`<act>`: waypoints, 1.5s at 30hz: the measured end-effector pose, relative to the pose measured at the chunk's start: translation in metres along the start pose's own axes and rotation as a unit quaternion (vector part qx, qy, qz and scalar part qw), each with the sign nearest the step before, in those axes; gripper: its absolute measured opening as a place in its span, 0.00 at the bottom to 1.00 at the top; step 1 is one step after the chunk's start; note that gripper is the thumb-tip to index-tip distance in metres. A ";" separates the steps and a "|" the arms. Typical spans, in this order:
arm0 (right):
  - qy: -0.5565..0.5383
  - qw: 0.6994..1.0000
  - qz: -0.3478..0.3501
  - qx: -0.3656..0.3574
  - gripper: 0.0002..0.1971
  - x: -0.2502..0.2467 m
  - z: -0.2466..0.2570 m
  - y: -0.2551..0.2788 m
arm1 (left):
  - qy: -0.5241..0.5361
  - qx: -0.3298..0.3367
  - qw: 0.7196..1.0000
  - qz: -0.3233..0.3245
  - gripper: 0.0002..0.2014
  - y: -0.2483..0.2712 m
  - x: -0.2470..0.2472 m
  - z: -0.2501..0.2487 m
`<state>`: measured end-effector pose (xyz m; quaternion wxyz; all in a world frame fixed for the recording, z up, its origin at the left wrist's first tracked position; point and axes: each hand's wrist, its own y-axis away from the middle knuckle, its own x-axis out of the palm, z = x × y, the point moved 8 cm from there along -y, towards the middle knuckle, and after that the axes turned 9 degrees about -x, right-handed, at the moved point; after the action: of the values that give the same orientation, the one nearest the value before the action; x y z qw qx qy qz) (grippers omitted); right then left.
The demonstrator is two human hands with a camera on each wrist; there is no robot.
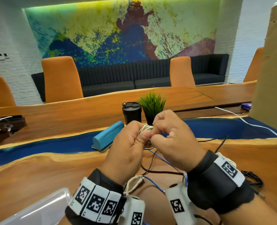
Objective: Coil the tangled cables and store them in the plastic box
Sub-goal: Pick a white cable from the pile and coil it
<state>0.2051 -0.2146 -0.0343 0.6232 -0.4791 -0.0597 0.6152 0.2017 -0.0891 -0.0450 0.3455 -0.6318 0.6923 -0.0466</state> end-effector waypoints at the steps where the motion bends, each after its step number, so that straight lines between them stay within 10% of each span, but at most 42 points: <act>1: -0.012 1.000 0.015 0.011 0.08 0.001 -0.004 0.000 | 0.000 -0.002 1.000 0.008 0.12 0.000 0.002 0.002; 15: -0.264 0.954 0.100 0.099 0.15 0.006 0.004 0.005 | -0.032 0.021 0.999 0.036 0.11 -0.006 -0.013 0.003; 23: -0.063 0.997 0.032 -0.025 0.06 -0.021 0.032 -0.001 | 0.067 -0.082 0.994 -0.011 0.11 -0.013 -0.029 0.021; 28: -0.016 0.992 -0.082 -0.092 0.06 -0.046 0.043 -0.002 | 0.115 -0.049 0.989 0.084 0.09 -0.006 -0.014 0.001; 32: -0.168 0.979 -0.103 -0.044 0.05 -0.043 0.031 -0.003 | 0.052 -0.040 0.982 0.176 0.10 0.003 0.002 -0.009; 45: -0.373 0.896 -0.033 0.238 0.08 -0.006 -0.020 0.009 | 0.008 0.040 0.999 0.014 0.03 0.003 -0.007 -0.018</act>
<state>0.2103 -0.2322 -0.0478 0.6707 -0.0500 -0.1553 0.7236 0.1888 -0.0887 -0.0296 0.3657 -0.6070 0.7016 -0.0747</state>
